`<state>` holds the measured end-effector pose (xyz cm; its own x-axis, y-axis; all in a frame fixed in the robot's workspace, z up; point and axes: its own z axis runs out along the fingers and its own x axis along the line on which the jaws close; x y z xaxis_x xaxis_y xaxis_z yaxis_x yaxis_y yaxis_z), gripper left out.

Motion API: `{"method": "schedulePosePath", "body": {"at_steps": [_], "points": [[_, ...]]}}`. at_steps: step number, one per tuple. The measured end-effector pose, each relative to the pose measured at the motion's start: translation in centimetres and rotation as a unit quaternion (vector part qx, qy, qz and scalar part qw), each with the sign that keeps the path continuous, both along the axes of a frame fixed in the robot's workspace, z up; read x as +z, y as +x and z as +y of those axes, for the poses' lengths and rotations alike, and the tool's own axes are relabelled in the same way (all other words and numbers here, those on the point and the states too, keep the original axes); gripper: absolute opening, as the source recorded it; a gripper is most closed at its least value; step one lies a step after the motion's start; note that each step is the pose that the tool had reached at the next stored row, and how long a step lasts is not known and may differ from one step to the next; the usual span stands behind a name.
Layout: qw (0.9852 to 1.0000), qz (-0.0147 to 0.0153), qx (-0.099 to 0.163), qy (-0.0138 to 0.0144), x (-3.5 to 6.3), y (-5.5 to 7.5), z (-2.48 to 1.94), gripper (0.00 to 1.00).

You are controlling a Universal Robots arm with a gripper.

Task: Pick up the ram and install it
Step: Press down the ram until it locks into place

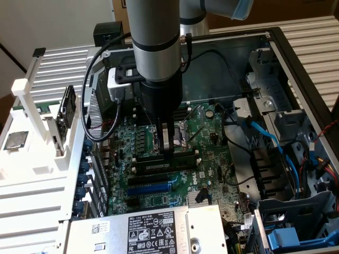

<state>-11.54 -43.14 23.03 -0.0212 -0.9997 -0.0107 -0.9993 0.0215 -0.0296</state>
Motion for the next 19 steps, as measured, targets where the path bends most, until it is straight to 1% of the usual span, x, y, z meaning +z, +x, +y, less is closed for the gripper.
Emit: {"method": "schedulePosePath", "body": {"at_steps": [6, 8, 11, 16, 19], "points": [[1.0000, 0.0001, 0.000, -0.0001, -0.13, 0.00, 0.00, 0.10], [1.0000, -0.0002, 0.000, 0.0003, -0.23, 0.00, 0.01, 0.10], [1.0000, 0.0001, 0.000, -0.0002, -0.32, 0.00, -0.01, 0.10], [1.0000, -0.0001, 0.000, 0.0002, -0.33, 0.00, 0.01, 0.10], [1.0000, -0.0003, 0.000, 0.0005, -0.18, 0.00, 0.01, 0.10]]}}
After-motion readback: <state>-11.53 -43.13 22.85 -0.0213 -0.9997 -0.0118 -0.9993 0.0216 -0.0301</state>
